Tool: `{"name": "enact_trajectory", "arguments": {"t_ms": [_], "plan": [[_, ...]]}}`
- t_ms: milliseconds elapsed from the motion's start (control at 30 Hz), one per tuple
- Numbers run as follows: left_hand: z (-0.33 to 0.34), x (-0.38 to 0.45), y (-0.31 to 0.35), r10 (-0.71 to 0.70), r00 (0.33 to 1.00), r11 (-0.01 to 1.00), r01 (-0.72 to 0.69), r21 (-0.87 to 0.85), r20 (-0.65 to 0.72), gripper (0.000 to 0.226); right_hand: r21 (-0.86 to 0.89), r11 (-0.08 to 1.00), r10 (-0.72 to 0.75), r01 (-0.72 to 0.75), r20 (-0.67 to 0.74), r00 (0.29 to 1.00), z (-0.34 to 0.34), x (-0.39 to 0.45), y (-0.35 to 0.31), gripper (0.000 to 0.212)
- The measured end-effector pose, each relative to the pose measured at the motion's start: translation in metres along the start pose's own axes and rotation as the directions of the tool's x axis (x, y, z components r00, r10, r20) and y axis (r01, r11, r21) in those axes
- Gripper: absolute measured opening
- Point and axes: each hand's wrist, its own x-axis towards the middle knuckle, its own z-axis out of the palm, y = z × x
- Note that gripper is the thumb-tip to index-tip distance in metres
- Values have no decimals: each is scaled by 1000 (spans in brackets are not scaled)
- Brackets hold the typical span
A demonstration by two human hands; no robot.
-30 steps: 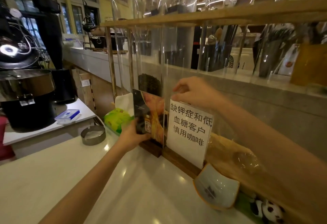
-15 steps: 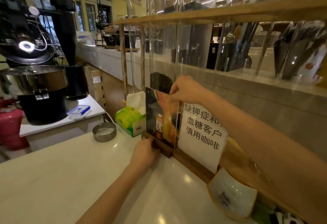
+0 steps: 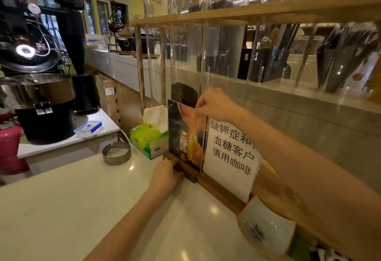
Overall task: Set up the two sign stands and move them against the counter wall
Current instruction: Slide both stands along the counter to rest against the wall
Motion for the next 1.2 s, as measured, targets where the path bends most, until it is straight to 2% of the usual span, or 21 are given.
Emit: {"name": "enact_trajectory", "arguments": {"t_ms": [400,600,733,867,967,1033,1133,1200], "plan": [[6,8,2,38,999,997,-40,61,29,39,19,1000,4,-3,-65,998,3,1,5,16],[8,11,-1,68,997,997,-69,37,38,33,4,1000,9,-9,-91,996,6,2,6,15],[9,12,-2,72,996,996,-75,57,55,37,-8,1000,9,-10,-99,995,7,1,5,15],[9,12,-2,64,994,994,-71,81,85,39,4,999,48,-48,-26,998,1,0,5,18],[8,9,0,46,992,994,-57,94,120,45,3,995,97,-98,53,994,-8,-8,3,32],[7,4,2,84,988,988,-99,122,127,39,0,994,111,-111,71,991,-16,-18,3,37],[7,-6,7,204,971,964,-221,145,127,27,-29,991,131,-128,94,987,-28,-40,8,31],[9,-13,13,256,955,949,-278,150,150,30,-44,989,145,-142,94,985,-33,-53,10,27]]}}
